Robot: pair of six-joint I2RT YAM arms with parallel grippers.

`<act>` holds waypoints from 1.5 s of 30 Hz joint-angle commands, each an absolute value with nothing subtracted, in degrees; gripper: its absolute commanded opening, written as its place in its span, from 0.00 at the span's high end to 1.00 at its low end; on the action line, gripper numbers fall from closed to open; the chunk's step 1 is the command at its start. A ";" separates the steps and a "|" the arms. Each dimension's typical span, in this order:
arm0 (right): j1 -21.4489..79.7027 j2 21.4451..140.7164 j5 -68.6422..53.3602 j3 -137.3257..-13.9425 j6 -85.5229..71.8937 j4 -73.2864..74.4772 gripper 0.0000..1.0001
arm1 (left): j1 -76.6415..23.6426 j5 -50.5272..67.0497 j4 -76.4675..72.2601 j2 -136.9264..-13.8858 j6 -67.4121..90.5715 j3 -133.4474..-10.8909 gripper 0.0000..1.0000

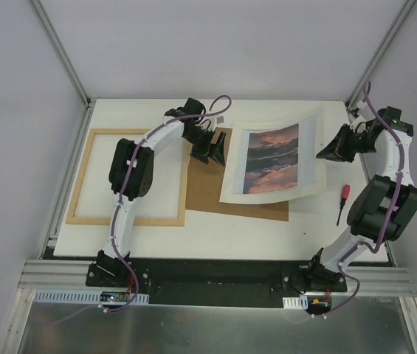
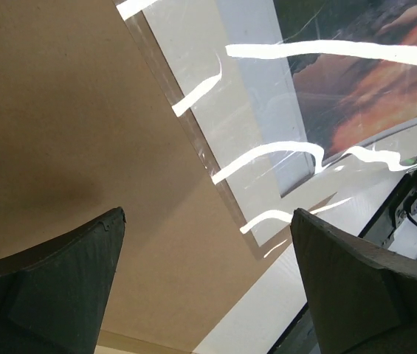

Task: Take the photo out of the frame
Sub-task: Adjust the photo frame item at the center of the board.

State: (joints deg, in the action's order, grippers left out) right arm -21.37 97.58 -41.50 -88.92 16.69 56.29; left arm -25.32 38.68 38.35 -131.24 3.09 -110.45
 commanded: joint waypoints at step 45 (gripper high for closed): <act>-25.84 96.16 -77.60 -89.47 19.51 65.57 1.00 | -23.12 52.12 25.41 -143.26 15.81 -114.26 0.01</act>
State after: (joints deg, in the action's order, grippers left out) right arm -25.36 100.31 -71.44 -88.73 17.69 63.88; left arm -23.16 53.58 28.60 -140.09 14.50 -115.02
